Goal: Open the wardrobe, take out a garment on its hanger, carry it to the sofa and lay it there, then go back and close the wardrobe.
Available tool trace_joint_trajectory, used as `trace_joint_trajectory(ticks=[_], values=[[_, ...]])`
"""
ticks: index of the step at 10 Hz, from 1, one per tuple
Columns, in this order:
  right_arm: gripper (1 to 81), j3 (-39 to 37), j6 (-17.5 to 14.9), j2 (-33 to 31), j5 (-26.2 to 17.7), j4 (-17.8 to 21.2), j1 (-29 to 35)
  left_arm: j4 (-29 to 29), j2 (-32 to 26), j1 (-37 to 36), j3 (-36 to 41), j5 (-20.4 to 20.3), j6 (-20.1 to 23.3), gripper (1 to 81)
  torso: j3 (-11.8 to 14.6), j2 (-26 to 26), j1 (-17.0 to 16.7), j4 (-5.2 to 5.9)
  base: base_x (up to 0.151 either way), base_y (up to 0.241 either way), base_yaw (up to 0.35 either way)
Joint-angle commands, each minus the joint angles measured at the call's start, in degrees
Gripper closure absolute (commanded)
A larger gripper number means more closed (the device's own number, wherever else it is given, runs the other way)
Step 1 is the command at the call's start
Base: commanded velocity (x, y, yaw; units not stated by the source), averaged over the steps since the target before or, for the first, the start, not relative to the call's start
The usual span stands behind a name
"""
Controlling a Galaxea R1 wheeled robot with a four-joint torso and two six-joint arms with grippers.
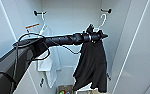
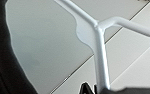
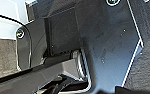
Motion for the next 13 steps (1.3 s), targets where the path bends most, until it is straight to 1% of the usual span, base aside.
trace_joint_trajectory(ticks=[1,6,9,10,13], values=[[1.0,0.5,-0.2,0.4,-3.8,0.6,2.1,1.5,-0.8,-10.3,-0.2,-0.3,0.8,81.1,0.0,0.0,0.0,0.00,-0.108,0.000,0.000],[1.0,0.5,-0.2,0.4,-3.8,0.6,2.1,1.4,-1.0,-9.8,0.5,-0.3,0.8,81.1,0.0,0.0,0.0,0.00,-0.111,0.000,0.000],[1.0,0.5,-0.2,0.4,-3.7,0.6,1.9,1.8,-1.1,-8.2,1.0,-0.5,0.8,81.1,0.0,0.0,0.0,0.00,-0.121,0.000,0.000],[1.0,0.5,-0.2,0.4,-2.8,0.6,1.7,2.3,-1.3,-7.8,1.5,-0.4,0.8,81.1,0.0,0.0,0.0,0.00,-0.122,0.000,0.000],[1.0,0.5,-0.2,0.4,-2.7,0.6,1.7,2.4,-1.9,-7.3,3.7,-0.4,0.8,81.1,0.0,0.0,0.0,0.00,-0.128,0.000,0.000]])
